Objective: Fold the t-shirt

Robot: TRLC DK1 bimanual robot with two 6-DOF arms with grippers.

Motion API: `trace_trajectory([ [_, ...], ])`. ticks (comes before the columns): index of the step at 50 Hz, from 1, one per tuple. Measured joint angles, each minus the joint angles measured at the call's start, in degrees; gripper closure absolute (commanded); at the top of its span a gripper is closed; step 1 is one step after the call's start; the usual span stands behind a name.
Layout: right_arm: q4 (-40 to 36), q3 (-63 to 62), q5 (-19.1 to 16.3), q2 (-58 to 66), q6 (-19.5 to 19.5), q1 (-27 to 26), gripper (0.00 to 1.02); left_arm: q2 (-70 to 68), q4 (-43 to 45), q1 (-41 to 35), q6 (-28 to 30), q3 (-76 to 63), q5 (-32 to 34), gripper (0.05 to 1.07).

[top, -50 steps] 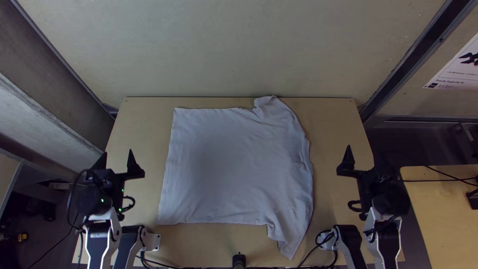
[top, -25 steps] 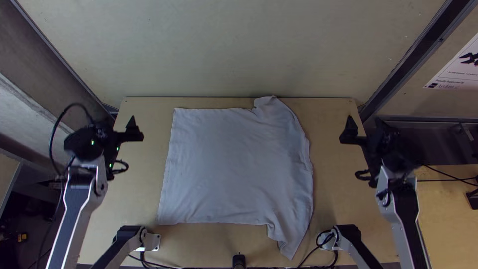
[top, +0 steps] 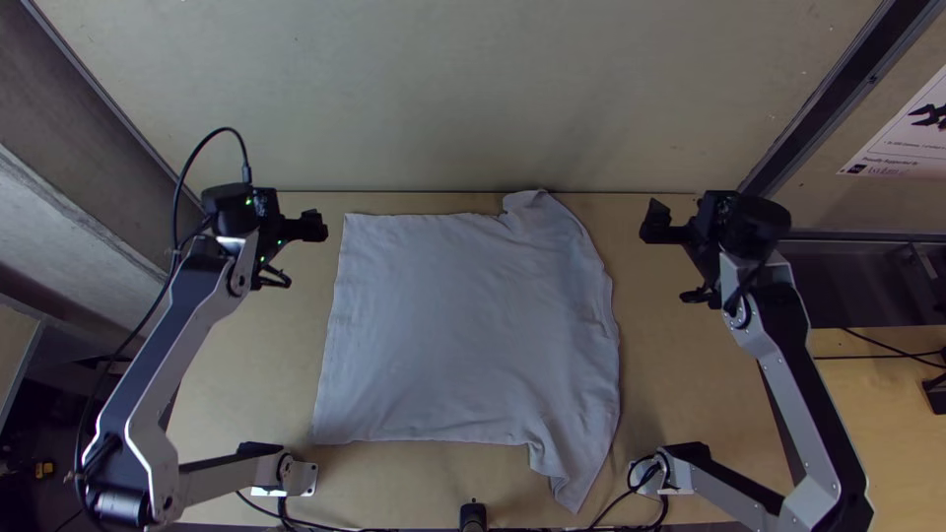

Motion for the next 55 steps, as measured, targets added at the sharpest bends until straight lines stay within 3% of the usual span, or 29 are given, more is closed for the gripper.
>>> trace_trajectory([
  [18,-7.89,12.90,-0.24,12.90,7.85,1.51,0.04,16.61,-7.63,0.00,-1.05,11.41,0.72,0.10],
  [39,-18.86,29.14,-2.19,31.98,9.64,1.57,0.04,34.12,-9.09,1.05,-2.36,25.53,1.09,0.10],
  [55,-22.73,38.91,-3.30,39.98,11.39,1.46,0.04,48.17,-15.98,1.20,-2.54,40.83,1.05,0.11],
])
